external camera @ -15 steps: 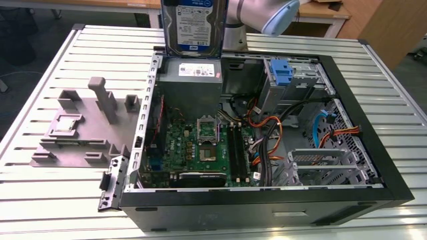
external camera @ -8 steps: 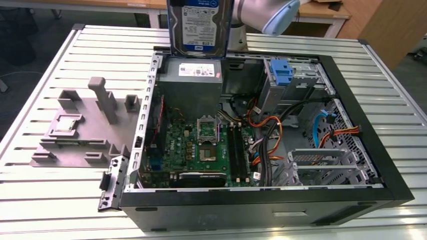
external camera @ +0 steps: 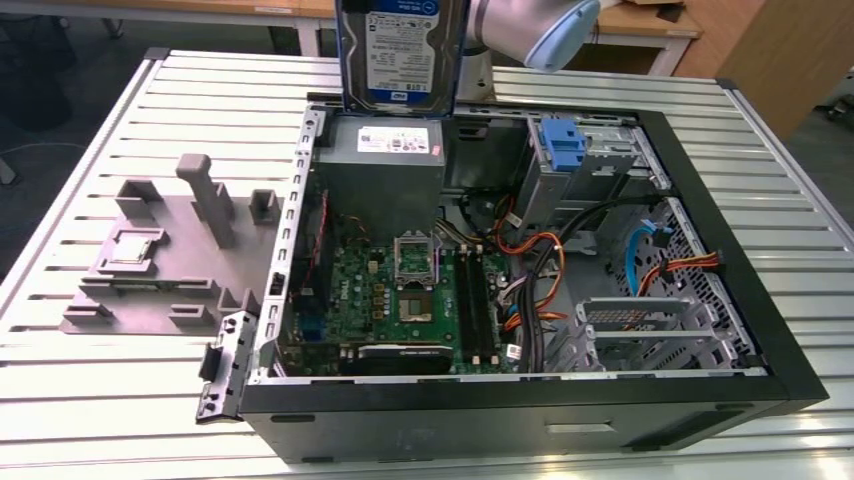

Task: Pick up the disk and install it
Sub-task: 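Pick up the disk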

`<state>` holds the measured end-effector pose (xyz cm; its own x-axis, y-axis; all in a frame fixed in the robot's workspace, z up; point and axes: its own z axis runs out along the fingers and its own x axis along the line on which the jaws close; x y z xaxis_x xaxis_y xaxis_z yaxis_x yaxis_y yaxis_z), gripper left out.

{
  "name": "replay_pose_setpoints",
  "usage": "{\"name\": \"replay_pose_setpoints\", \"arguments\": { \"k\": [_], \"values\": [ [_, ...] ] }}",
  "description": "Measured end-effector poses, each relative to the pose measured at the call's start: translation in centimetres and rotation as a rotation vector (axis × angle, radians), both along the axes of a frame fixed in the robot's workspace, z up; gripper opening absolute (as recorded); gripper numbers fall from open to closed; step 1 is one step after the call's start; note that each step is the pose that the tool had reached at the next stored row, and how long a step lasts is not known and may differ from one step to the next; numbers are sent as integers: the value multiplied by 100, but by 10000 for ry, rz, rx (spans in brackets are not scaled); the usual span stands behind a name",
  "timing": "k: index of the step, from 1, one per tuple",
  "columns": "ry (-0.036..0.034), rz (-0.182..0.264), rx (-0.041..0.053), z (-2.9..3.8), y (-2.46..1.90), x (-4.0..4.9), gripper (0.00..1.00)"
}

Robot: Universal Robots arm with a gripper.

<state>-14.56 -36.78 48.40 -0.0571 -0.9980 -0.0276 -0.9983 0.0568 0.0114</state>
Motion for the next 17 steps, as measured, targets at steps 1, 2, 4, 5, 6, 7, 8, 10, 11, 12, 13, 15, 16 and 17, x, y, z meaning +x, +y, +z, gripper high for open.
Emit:
{"name": "replay_pose_setpoints", "arguments": {
  "k": [1, 2, 4, 5, 6, 7, 8, 10, 11, 12, 13, 15, 16, 17],
  "values": [
    [0, -1, 0, 0, -4, 0, 37],
    [0, -5, -1, 0, -8, 0, 37],
    [0, -15, -1, 0, -18, 0, 37],
    [1, -22, -1, 0, -25, 0, 37],
    [0, -29, -1, 0, -32, 0, 37],
    [1, -35, -1, 0, -40, 0, 37],
    [0, -43, 0, 0, -49, 0, 37],
    [0, -66, -1, 0, -62, 0, 37],
    [0, -80, 0, 0, -65, 0, 37],
    [0, -81, 0, -1, -65, 0, 37],
    [1, -82, -1, 0, -65, 0, 37],
    [1, -83, -1, 0, -65, 0, 37],
    [1, -83, -1, 0, -65, 0, 37],
    [1, -84, -1, 0, -65, 0, 37]
  ]
}}
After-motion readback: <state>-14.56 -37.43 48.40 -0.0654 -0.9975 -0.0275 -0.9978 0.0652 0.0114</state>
